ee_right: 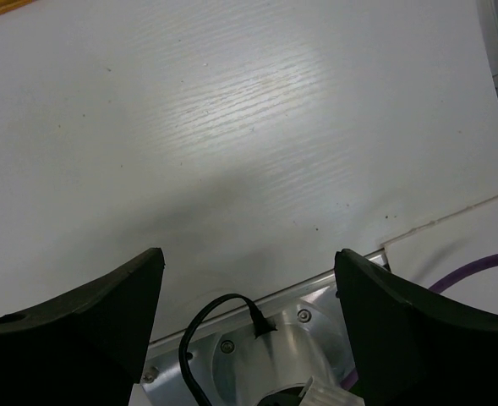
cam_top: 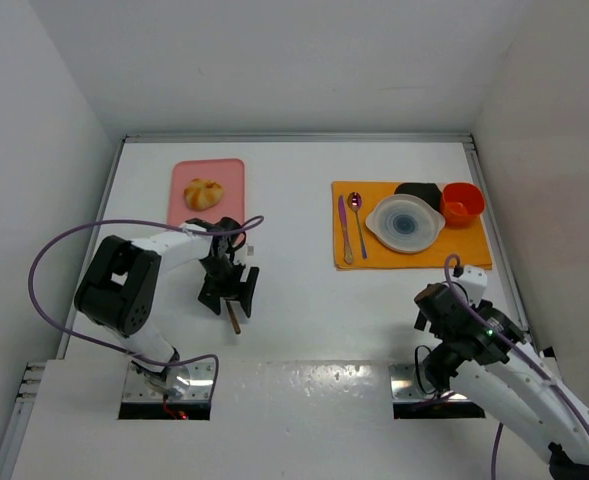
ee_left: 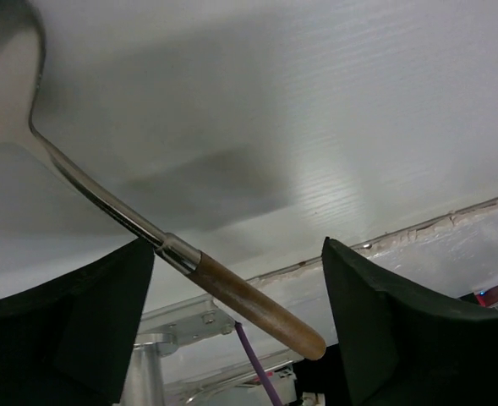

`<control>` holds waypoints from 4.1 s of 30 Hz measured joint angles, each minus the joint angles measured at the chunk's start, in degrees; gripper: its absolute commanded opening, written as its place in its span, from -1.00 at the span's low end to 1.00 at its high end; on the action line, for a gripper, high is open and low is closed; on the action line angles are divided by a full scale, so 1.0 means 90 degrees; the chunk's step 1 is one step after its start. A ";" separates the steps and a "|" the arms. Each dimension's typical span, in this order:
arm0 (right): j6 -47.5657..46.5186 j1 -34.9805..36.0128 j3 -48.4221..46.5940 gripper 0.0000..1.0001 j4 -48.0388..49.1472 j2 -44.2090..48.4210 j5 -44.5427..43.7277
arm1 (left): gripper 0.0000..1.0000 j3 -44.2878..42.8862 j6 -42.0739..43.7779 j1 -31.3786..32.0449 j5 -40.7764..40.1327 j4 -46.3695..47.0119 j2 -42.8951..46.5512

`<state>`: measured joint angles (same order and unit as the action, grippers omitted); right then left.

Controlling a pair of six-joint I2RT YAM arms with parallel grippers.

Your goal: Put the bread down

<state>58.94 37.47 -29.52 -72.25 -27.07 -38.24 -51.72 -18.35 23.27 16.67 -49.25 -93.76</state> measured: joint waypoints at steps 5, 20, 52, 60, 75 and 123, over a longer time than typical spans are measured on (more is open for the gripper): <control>0.0036 0.0000 0.0000 0.60 -0.0066 0.0282 -0.0080 | 0.10 0.0029 -0.0075 0.0000 -0.0029 0.0214 -0.0036; 0.0097 0.0000 -0.0019 0.58 -0.0180 0.0294 -0.0165 | -0.63 0.0206 -0.0192 -0.0058 -0.0163 0.0345 -0.0058; -0.0923 0.0005 -0.0631 0.41 0.0665 -0.0889 0.0175 | -1.00 -0.1095 0.0974 -0.0389 0.0707 -0.0274 0.1146; -0.1797 0.0007 -0.0697 0.41 0.2137 -0.1768 0.0719 | -1.00 -0.1894 0.1430 -0.0338 0.0491 -0.0765 0.1107; -0.3225 0.0141 -0.2798 0.36 0.4736 -0.5651 0.2356 | -1.00 -0.4665 0.3689 -0.1030 -0.1426 -0.1979 -0.0733; -0.1156 0.0976 -0.8949 -1.00 0.6863 -1.2837 0.2268 | -1.00 -0.4549 0.7363 -0.2868 -0.6016 0.1297 -0.2730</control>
<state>48.53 46.26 -110.06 -10.48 -142.61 -17.82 -92.66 47.92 -2.55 -37.47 -37.58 -118.32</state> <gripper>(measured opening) 0.031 0.178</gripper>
